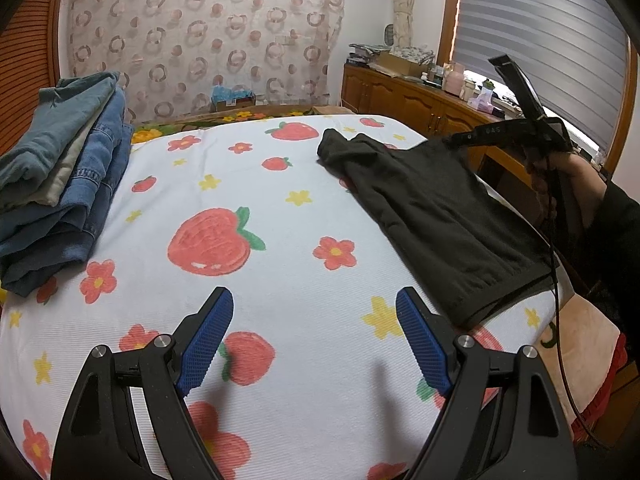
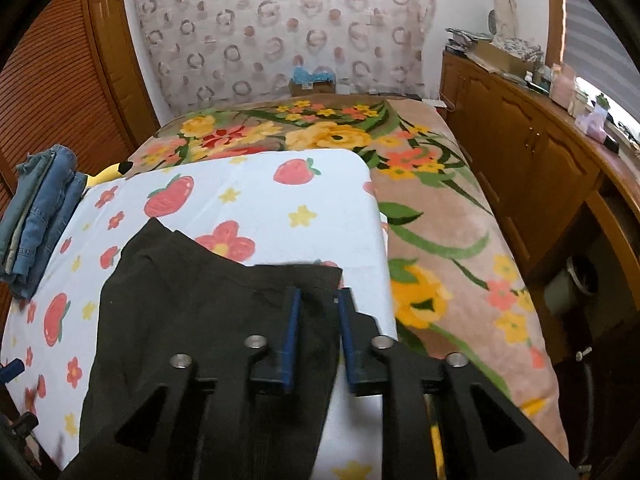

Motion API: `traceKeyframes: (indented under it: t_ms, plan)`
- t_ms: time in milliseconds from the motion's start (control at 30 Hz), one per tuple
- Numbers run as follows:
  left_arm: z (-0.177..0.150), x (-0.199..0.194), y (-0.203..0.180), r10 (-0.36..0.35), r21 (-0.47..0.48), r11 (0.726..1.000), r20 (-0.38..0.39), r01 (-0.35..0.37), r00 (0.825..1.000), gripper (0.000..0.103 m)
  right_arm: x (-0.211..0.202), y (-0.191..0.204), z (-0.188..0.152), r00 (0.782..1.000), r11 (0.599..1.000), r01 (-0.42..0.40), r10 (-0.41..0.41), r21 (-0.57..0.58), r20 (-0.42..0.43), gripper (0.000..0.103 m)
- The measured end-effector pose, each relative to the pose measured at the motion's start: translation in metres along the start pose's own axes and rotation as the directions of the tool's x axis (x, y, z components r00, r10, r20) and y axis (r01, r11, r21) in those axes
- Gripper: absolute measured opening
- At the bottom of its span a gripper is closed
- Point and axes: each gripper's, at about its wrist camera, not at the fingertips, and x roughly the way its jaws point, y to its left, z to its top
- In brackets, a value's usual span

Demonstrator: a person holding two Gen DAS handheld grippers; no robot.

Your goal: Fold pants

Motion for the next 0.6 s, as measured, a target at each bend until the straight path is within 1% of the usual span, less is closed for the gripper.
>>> traceKeyframes:
  t_ms: [100, 233, 400, 500, 600]
  plan:
    - [0.0, 0.001, -0.002, -0.001, 0.005, 1.0, -0.003, 0.001, 1.0, 0.084, -0.008, 0.001, 0.0, 1.0, 1.0, -0.021, 0.021, -0.014, -0.002, 0.028]
    - [0.0, 0.001, -0.007, -0.003, 0.014, 1.0, -0.003, 0.003, 1.0, 0.084, -0.023, 0.005, -0.009, 0.999, 0.999, -0.029, 0.029, -0.033, 0.017, 0.029]
    - [0.004, 0.003, -0.016, -0.015, 0.028, 1.0, -0.008, 0.015, 1.0, 0.084, -0.054, 0.012, -0.039, 0.997, 0.996, -0.06, 0.063, -0.064, 0.048, 0.029]
    - [0.006, 0.004, -0.024, -0.035, 0.039, 0.999, -0.014, 0.036, 0.999, 0.084, -0.073, 0.017, -0.062, 0.994, 0.993, -0.087, 0.093, -0.083, 0.063, 0.029]
    - [0.009, 0.004, -0.034, -0.066, 0.058, 0.996, -0.019, 0.067, 0.998, 0.084, -0.087, 0.021, -0.084, 0.992, 0.991, -0.093, 0.1, -0.097, 0.071, 0.029]
